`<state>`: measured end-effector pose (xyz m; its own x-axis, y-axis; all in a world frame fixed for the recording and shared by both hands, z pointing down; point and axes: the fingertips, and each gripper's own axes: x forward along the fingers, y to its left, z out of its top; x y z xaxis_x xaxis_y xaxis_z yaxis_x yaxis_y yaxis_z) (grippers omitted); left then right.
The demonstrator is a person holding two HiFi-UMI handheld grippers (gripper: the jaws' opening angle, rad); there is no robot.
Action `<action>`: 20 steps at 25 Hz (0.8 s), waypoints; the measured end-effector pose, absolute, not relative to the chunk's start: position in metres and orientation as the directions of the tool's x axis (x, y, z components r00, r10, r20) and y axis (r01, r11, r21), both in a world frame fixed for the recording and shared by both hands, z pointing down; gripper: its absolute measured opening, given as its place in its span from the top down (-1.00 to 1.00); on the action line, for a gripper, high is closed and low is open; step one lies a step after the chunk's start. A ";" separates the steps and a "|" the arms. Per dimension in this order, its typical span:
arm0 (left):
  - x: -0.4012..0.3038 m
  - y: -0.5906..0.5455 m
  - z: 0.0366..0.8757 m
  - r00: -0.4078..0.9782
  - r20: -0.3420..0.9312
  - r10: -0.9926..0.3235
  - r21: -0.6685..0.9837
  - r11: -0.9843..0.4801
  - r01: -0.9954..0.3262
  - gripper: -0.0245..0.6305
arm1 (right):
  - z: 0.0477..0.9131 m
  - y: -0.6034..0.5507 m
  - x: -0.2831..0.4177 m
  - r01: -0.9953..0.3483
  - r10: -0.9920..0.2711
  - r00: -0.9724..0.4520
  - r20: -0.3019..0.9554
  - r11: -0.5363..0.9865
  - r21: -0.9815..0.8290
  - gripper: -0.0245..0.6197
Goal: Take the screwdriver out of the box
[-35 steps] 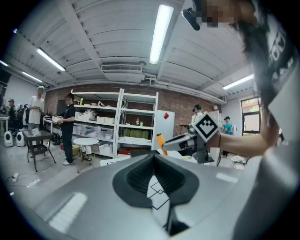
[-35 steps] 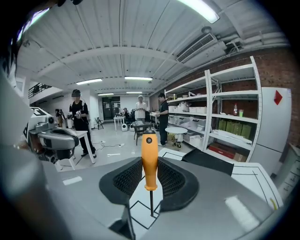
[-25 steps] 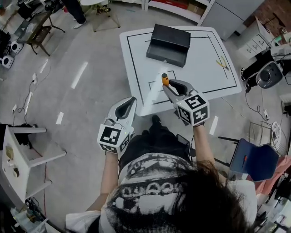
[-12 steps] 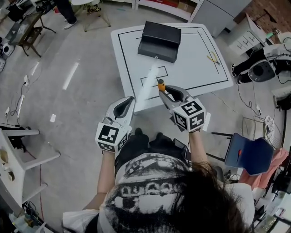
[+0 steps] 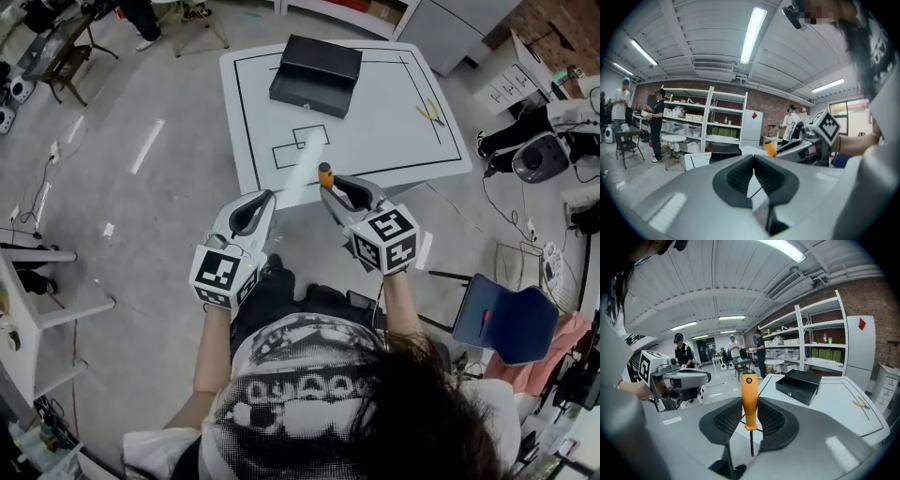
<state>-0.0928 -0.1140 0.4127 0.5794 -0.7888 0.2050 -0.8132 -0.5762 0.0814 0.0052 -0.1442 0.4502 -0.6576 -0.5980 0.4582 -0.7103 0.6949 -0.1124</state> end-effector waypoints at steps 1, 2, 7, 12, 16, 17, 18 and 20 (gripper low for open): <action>-0.087 -0.110 0.410 0.574 0.202 -0.794 0.077 -0.571 -0.817 0.93 | 0.449 -0.139 0.011 -0.707 -0.595 -0.662 0.455 0.698 -0.116 0.60; -0.083 -0.105 0.408 0.566 0.200 -0.800 0.073 -0.564 -0.823 0.93 | 0.449 -0.134 0.016 -0.703 -0.592 -0.667 0.452 0.701 -0.118 0.60; -0.061 -0.072 0.406 0.514 0.197 -0.835 0.071 -0.511 -0.857 0.93 | 0.451 -0.100 0.042 -0.679 -0.571 -0.696 0.436 0.721 -0.139 0.60; -0.039 -0.035 0.411 0.482 0.212 -0.850 0.066 -0.480 -0.875 0.93 | 0.455 -0.067 0.063 -0.659 -0.553 -0.718 0.423 0.736 -0.157 0.60; -0.024 -0.006 0.418 0.463 0.225 -0.858 0.065 -0.461 -0.885 0.93 | 0.460 -0.040 0.076 -0.643 -0.537 -0.733 0.417 0.747 -0.168 0.60; -0.021 0.001 0.419 0.458 0.228 -0.859 0.065 -0.456 -0.888 0.93 | 0.461 -0.034 0.078 -0.639 -0.532 -0.737 0.418 0.750 -0.170 0.60; -0.018 0.006 0.419 0.454 0.230 -0.861 0.065 -0.452 -0.890 0.93 | 0.462 -0.028 0.080 -0.634 -0.526 -0.740 0.419 0.754 -0.172 0.60; -0.013 0.018 0.420 0.447 0.232 -0.864 0.067 -0.445 -0.893 0.93 | 0.463 -0.017 0.084 -0.623 -0.514 -0.747 0.421 0.763 -0.173 0.60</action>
